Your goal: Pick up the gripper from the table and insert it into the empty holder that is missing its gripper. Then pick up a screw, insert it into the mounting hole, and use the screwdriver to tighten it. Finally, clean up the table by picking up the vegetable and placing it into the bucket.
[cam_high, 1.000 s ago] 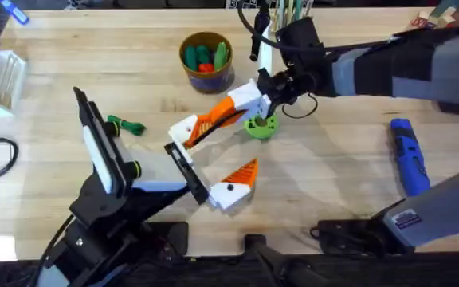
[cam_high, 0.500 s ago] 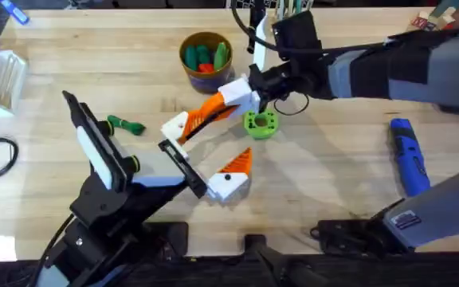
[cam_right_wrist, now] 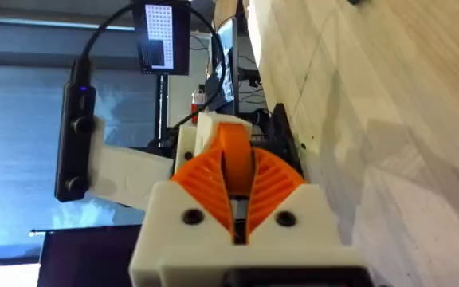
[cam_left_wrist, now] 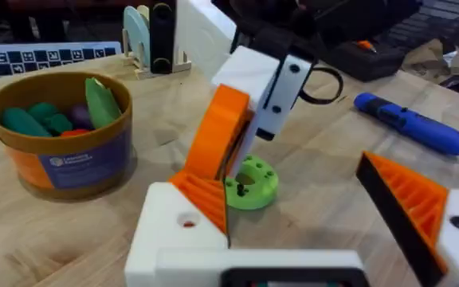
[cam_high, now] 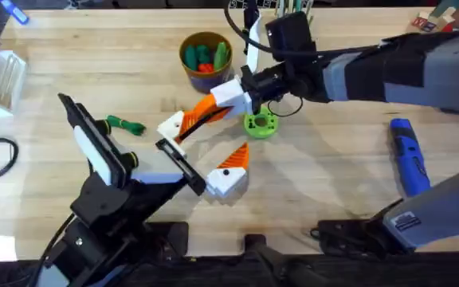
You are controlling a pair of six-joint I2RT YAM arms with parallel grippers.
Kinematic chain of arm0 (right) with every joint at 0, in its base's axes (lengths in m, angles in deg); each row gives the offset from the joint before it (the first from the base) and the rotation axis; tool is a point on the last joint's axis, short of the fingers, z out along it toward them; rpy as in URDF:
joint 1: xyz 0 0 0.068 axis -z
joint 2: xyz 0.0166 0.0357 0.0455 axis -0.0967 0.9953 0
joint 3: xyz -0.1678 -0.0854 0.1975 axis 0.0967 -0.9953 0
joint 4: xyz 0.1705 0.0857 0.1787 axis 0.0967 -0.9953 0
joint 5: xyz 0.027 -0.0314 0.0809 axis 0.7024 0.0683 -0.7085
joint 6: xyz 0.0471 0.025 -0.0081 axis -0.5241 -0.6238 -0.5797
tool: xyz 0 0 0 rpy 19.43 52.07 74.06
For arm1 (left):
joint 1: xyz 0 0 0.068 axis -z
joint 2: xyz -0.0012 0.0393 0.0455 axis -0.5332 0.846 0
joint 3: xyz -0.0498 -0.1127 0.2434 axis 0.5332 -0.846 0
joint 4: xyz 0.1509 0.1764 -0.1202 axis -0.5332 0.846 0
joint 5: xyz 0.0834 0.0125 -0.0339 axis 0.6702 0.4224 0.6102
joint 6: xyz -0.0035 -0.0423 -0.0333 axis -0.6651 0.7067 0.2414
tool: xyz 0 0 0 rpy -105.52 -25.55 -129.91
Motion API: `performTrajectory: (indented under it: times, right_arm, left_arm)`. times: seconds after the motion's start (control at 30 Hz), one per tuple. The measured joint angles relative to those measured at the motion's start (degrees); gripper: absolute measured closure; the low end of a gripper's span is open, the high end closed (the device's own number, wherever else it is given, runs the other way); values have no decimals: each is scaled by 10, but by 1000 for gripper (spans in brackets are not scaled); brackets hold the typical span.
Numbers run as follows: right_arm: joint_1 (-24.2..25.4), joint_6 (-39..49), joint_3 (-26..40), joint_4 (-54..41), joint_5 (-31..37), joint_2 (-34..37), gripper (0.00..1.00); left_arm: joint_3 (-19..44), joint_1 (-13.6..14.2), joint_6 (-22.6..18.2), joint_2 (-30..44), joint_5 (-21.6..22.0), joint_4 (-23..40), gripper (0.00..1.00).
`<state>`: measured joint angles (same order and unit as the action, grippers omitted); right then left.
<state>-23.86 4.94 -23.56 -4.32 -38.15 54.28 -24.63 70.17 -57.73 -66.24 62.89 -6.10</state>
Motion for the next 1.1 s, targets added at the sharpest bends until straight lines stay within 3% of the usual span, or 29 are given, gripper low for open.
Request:
performTrajectory:
  times: [0.37,0.6,0.67,0.73,0.77,1.1]
  right_arm:
    - [9,3,0,-2,1,0,651]
    - [18,9,0,-2,-7,0,516]
    - [19,12,0,-1,-7,0,395]
    - [20,16,0,5,-8,0,143]
    - [20,18,0,11,-8,0,91]
    - [48,81,12,13,126,-36,63]
  left_arm:
    - [0,0,-5,0,-7,-2,14]
    - [0,1,-12,0,-19,-3,15]
    - [0,1,-12,0,-20,-3,15]
    - [0,1,-12,0,-20,-3,15]
    - [0,1,-12,0,-20,-3,15]
    - [0,1,-12,0,-21,-3,15]
